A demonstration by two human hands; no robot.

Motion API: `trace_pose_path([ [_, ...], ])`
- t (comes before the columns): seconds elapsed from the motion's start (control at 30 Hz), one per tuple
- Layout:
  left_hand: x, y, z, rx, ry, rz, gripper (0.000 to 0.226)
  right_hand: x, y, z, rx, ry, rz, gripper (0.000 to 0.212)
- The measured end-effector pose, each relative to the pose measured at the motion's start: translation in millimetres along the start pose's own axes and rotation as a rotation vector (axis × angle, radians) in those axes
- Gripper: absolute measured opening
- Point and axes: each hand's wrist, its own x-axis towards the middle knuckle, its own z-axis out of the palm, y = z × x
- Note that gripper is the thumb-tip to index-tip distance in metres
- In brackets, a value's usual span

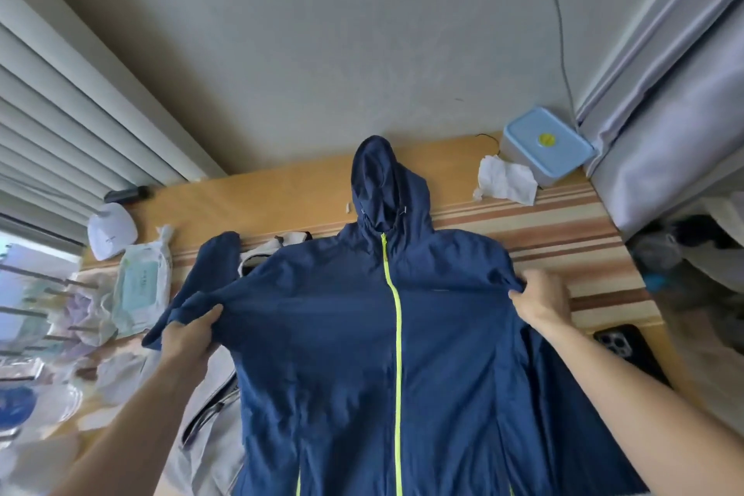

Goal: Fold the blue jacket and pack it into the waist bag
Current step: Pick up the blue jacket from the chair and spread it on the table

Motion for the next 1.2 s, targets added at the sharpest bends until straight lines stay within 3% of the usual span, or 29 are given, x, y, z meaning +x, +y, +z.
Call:
trace_pose_path([
  [0.07, 5.6, -2.3, 2.8, 0.034, 0.030, -0.010, 0.051, 15.4, -6.0, -7.7, 0.023, 0.043, 0.003, 0.011],
  [0.17, -5.4, 1.0, 7.7, 0.152, 0.036, -0.059, 0.051, 21.9, -14.1, -19.0, -0.190, -0.078, 0.030, 0.009],
  [0.23, -20.4, 11.1, 15.9, 0.482, 0.221, -0.030, 0.071, 30.0, -26.7, -29.8, -0.239, -0.074, 0.007, 0.023],
  [0.3, -36.8, 25.8, 32.2, 0.750, 0.481, 0.274, 0.085, 42.2, -53.3, -40.2, -0.038, 0.006, -0.085, 0.038],
  [0.33, -38.4, 32.0, 47.0, 0.769, 0.495, 0.487, 0.081, 50.4, -72.3, -44.3, 0.119, -0.003, -0.122, 0.044],
  [0.4, -30.8, 43.2, 87.8, 0.753, 0.276, 0.730, 0.062, 64.7, -116.7, -47.3, 0.438, -0.123, -0.115, 0.052],
  [0.47, -13.9, 54.0, 140.5, 0.688, -0.065, 0.702, 0.045, 77.7, -157.0, -41.9, 0.586, -0.243, -0.066, 0.056],
  [0.53, 3.8, 64.8, 193.7, 0.692, -0.284, 0.614, 0.043, 94.1, -184.5, -26.2, 0.617, -0.289, -0.052, 0.058],
  [0.67, 45.4, 60.7, 270.4, 0.721, -0.403, 0.415, 0.064, 124.2, -209.9, 10.7, 0.693, -0.278, -0.020, 0.059],
  [0.77, 68.4, 56.1, 296.0, 0.535, -0.419, 0.233, 0.076, 144.1, -219.1, 24.0, 0.794, -0.315, 0.009, 0.067],
  [0.83, 75.4, 58.6, 301.8, 0.353, -0.479, 0.119, 0.061, 156.9, -223.6, 26.6, 0.893, -0.389, 0.038, 0.046],
  [0.9, 66.7, 70.0, 296.8, 0.249, -0.576, 0.114, 0.026, 152.2, -226.6, 18.9, 0.997, -0.421, -0.032, 0.029],
  [0.97, 53.2, 81.8, 283.1, 0.135, -0.698, 0.166, 0.011, 134.3, -224.4, 2.7, 1.076, -0.390, -0.260, 0.034],
  [1.03, 39.0, 87.7, 260.9, 0.098, -0.743, 0.348, 0.015, 104.0, -207.8, -13.9, 0.964, -0.327, -0.591, 0.040],
  [1.1, 25.8, 77.9, 232.8, 0.224, -0.723, 0.657, 0.015, 75.6, -180.8, -17.9, 0.735, -0.298, -0.912, 0.047],
  [1.2, 23.7, 40.9, 185.9, 0.655, -0.747, 0.978, 0.032, 55.1, -128.8, -4.5, 0.266, -0.357, -1.047, 0.053],
])
